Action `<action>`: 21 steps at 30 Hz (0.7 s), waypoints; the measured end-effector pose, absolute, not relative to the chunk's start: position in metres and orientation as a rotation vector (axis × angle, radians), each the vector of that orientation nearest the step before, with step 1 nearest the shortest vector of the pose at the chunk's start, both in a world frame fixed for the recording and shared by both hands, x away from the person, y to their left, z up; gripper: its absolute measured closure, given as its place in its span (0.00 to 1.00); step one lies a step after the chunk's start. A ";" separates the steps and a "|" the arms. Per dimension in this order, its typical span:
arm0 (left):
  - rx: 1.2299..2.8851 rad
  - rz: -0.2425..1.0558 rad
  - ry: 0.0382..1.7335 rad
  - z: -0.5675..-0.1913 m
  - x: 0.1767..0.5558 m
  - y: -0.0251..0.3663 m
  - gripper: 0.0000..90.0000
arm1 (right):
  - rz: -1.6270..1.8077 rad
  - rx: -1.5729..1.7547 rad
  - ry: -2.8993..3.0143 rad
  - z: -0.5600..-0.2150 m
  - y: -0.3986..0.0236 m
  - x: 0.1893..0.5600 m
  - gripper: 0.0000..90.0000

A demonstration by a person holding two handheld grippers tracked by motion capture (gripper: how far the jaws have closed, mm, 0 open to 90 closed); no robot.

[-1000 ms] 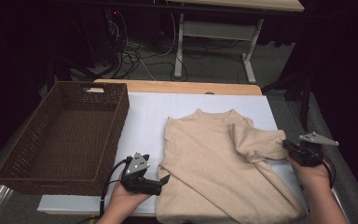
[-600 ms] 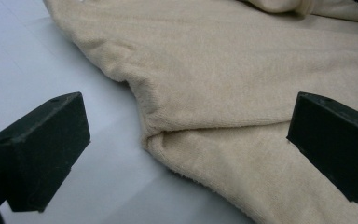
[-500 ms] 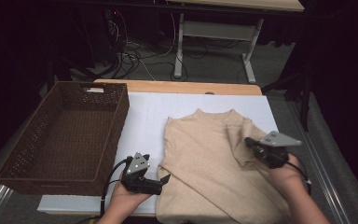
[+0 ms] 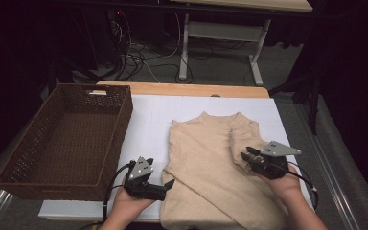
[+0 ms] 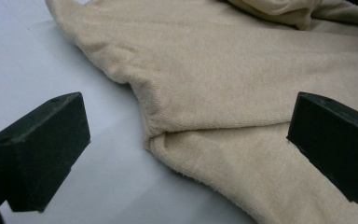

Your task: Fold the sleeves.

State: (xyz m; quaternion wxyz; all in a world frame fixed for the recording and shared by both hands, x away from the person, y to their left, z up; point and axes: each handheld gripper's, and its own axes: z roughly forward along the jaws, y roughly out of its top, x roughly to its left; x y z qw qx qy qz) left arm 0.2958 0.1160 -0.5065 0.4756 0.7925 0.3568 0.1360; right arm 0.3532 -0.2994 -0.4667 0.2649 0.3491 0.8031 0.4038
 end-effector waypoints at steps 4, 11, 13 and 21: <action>1.941 0.333 0.872 -0.507 0.296 0.115 0.00 | 1.066 1.105 2.078 -0.467 -0.333 0.364 0.58; 1.948 0.328 0.871 -0.509 0.296 0.113 0.00 | 0.996 1.360 2.026 -0.491 -0.359 0.378 0.24; 1.953 0.330 0.865 -0.508 0.296 0.112 0.00 | 1.005 1.400 2.039 -0.496 -0.361 0.383 0.23; 1.947 0.325 0.859 -0.507 0.295 0.112 0.00 | 1.037 1.281 2.135 -0.497 -0.353 0.386 0.81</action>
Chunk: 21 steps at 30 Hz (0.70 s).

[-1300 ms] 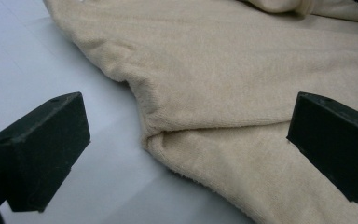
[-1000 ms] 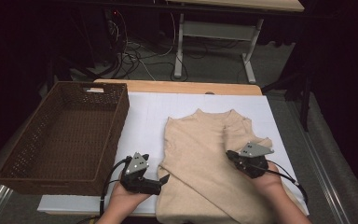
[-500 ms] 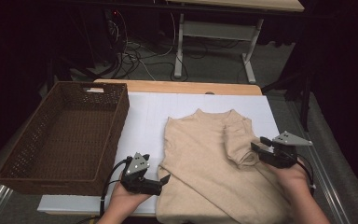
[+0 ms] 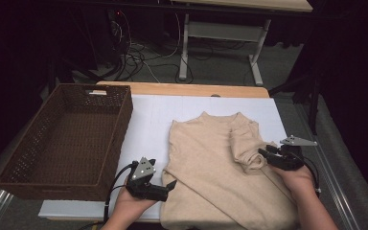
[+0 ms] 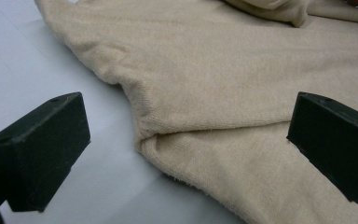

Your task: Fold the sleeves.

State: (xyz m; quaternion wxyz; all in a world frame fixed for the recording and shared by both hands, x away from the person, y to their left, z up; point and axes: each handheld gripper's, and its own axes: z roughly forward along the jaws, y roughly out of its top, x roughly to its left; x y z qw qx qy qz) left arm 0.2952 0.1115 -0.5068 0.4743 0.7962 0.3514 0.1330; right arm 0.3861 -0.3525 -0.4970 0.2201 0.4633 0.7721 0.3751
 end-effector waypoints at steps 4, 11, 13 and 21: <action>1.940 0.331 0.866 -0.506 0.293 0.114 0.00 | 0.966 1.195 2.147 -0.497 -0.346 0.379 1.00; 1.940 0.329 0.870 -0.506 0.294 0.114 0.00 | 1.012 1.188 2.061 -0.486 -0.354 0.365 0.97; 1.941 0.328 0.871 -0.507 0.294 0.114 0.00 | 1.029 1.217 2.036 -0.483 -0.360 0.366 0.83; 1.948 0.324 0.870 -0.508 0.296 0.112 0.00 | 1.050 1.391 2.004 -0.486 -0.365 0.386 0.27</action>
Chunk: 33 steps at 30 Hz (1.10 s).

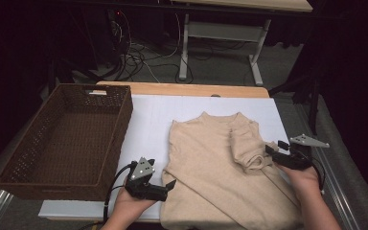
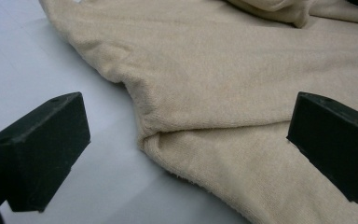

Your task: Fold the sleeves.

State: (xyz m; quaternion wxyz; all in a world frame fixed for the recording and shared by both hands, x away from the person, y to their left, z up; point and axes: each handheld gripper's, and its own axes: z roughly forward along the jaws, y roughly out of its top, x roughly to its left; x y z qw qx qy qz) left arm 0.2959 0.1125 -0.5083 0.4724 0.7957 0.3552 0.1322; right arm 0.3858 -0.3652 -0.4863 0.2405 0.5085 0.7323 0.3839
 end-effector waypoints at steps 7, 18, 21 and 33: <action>1.941 0.328 0.870 -0.507 0.295 0.115 0.00 | 1.086 1.470 2.125 -0.503 -0.365 0.399 0.41; 1.939 0.329 0.870 -0.507 0.294 0.114 0.00 | 1.037 1.265 2.076 -0.495 -0.352 0.379 0.86; 1.940 0.328 0.872 -0.507 0.295 0.115 0.00 | 1.042 1.191 2.033 -0.483 -0.349 0.367 0.86; 1.949 0.318 0.877 -0.510 0.296 0.110 0.00 | 1.119 0.888 2.067 -0.460 -0.302 0.328 0.86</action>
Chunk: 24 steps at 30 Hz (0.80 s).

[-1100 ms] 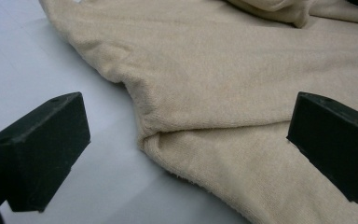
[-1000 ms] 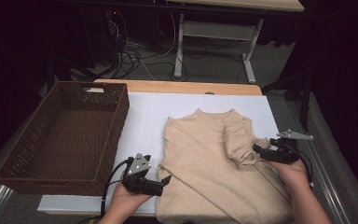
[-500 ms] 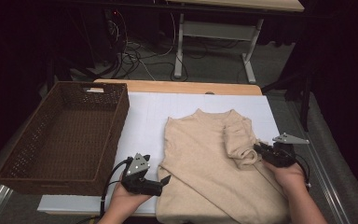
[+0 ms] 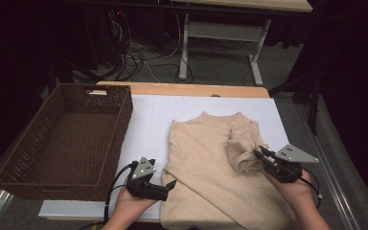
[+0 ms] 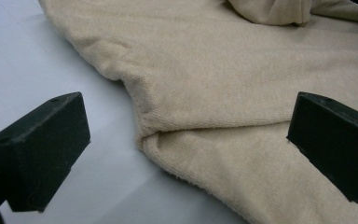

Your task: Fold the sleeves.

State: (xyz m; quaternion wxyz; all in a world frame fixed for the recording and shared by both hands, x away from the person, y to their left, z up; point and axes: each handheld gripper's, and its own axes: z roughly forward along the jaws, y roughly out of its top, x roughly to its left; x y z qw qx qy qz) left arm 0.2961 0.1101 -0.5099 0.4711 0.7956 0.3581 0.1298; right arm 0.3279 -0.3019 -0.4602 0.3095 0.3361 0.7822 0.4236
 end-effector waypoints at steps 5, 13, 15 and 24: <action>1.949 0.317 0.871 -0.510 0.295 0.109 0.00 | 1.141 0.733 2.177 -0.466 -0.266 0.315 0.86; 1.945 0.313 0.872 -0.510 0.296 0.111 0.00 | 1.171 0.690 2.265 -0.481 -0.240 0.308 0.68; 1.940 0.313 0.872 -0.510 0.296 0.112 0.00 | 1.204 0.743 2.225 -0.475 -0.249 0.306 0.59; 1.929 0.302 0.873 -0.507 0.297 0.107 0.00 | 1.192 0.929 2.070 -0.459 -0.315 0.289 0.54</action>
